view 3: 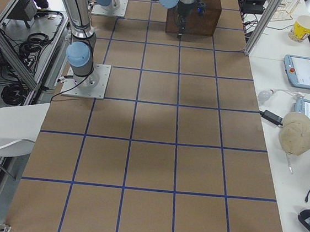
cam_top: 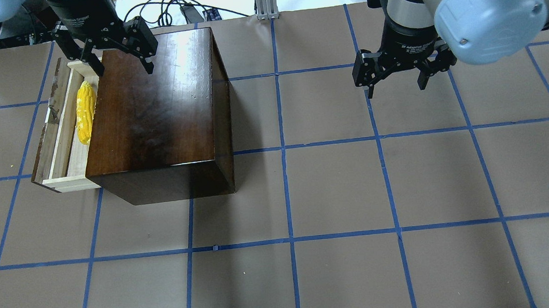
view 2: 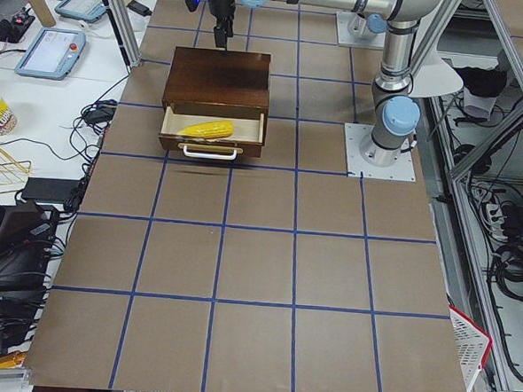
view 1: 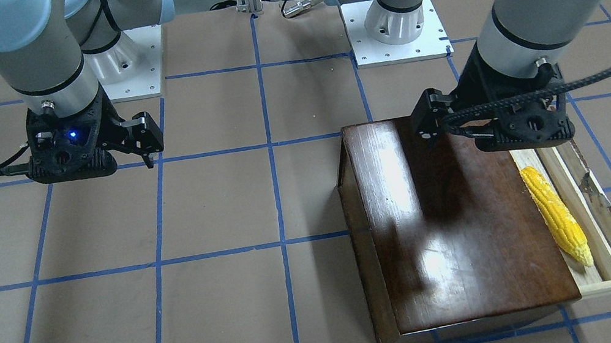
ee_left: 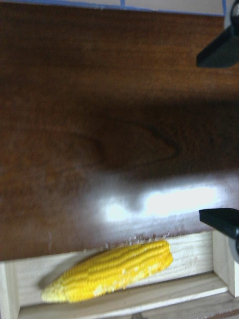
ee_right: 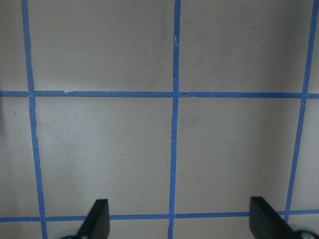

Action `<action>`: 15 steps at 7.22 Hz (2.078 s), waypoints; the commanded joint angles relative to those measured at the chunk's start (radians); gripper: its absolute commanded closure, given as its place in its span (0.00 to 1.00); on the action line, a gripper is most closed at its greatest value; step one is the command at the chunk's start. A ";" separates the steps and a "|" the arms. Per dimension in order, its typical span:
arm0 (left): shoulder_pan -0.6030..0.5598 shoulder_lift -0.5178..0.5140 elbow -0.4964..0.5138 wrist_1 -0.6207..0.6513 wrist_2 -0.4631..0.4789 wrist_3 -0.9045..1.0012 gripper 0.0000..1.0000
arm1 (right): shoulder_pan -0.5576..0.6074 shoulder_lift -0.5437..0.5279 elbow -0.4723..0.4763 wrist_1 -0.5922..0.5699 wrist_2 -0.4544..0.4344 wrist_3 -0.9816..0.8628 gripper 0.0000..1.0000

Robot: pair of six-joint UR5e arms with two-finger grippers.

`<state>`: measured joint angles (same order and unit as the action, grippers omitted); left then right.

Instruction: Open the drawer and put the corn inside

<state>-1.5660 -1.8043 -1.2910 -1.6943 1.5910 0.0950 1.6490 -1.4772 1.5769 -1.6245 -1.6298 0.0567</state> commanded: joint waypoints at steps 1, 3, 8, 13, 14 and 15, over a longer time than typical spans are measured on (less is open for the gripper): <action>-0.009 0.048 -0.095 0.005 0.000 0.008 0.00 | 0.000 0.000 0.000 0.000 -0.001 0.000 0.00; -0.009 0.094 -0.174 0.047 0.001 0.006 0.00 | 0.000 0.000 0.000 0.000 -0.001 0.000 0.00; 0.001 0.184 -0.290 0.134 -0.017 -0.012 0.00 | 0.000 0.000 0.000 0.000 -0.002 0.000 0.00; 0.003 0.186 -0.292 0.134 -0.014 -0.009 0.00 | 0.000 0.000 0.000 0.000 -0.002 0.000 0.00; 0.001 0.190 -0.291 0.134 -0.013 -0.009 0.00 | 0.000 0.000 0.000 0.000 -0.002 0.000 0.00; 0.003 0.189 -0.290 0.134 -0.010 -0.009 0.00 | 0.000 0.000 0.000 0.000 -0.002 0.000 0.00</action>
<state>-1.5636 -1.6157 -1.5822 -1.5601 1.5787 0.0858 1.6490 -1.4772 1.5769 -1.6245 -1.6322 0.0568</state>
